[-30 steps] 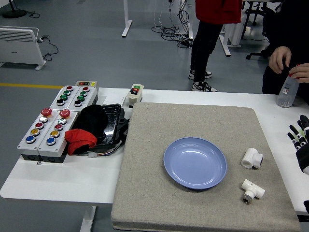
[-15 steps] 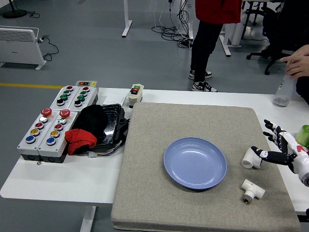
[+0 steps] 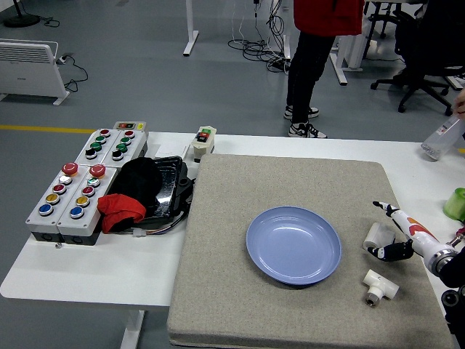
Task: Pick pipe place plate twice
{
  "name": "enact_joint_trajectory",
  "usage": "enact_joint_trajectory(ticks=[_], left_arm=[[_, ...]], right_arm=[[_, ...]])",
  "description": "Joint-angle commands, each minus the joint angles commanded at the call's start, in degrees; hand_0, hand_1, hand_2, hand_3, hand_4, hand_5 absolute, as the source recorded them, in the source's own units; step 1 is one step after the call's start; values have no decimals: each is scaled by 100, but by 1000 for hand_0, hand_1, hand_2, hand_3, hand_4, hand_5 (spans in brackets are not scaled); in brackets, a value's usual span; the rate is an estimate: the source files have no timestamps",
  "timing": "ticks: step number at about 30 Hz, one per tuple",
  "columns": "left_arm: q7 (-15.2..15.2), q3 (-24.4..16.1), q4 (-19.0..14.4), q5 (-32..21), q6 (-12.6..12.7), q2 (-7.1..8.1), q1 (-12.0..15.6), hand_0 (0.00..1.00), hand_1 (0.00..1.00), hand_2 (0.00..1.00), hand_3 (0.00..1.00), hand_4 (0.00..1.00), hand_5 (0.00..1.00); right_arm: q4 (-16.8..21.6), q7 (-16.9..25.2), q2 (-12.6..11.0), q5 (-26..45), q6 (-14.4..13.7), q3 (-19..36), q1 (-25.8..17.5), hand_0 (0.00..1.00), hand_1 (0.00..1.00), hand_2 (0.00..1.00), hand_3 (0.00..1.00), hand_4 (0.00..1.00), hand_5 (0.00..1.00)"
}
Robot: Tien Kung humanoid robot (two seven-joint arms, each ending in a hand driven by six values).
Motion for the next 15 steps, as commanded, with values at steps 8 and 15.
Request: enact_joint_trajectory(ticks=[8, 15], left_arm=[[-14, 27, -2, -40, 2, -1, -24, 626, 592, 530, 578, 211, 998], [-13, 23, -3, -27, 2, 4, -35, 626, 591, 530, 578, 212, 998]], right_arm=[[-331, 5, 4, -80, -165, -16, 89, 849, 832, 924, 903, 841, 280], [-434, 306, -3, -313, -222, 28, 87, 443, 561, 598, 747, 811, 258]])
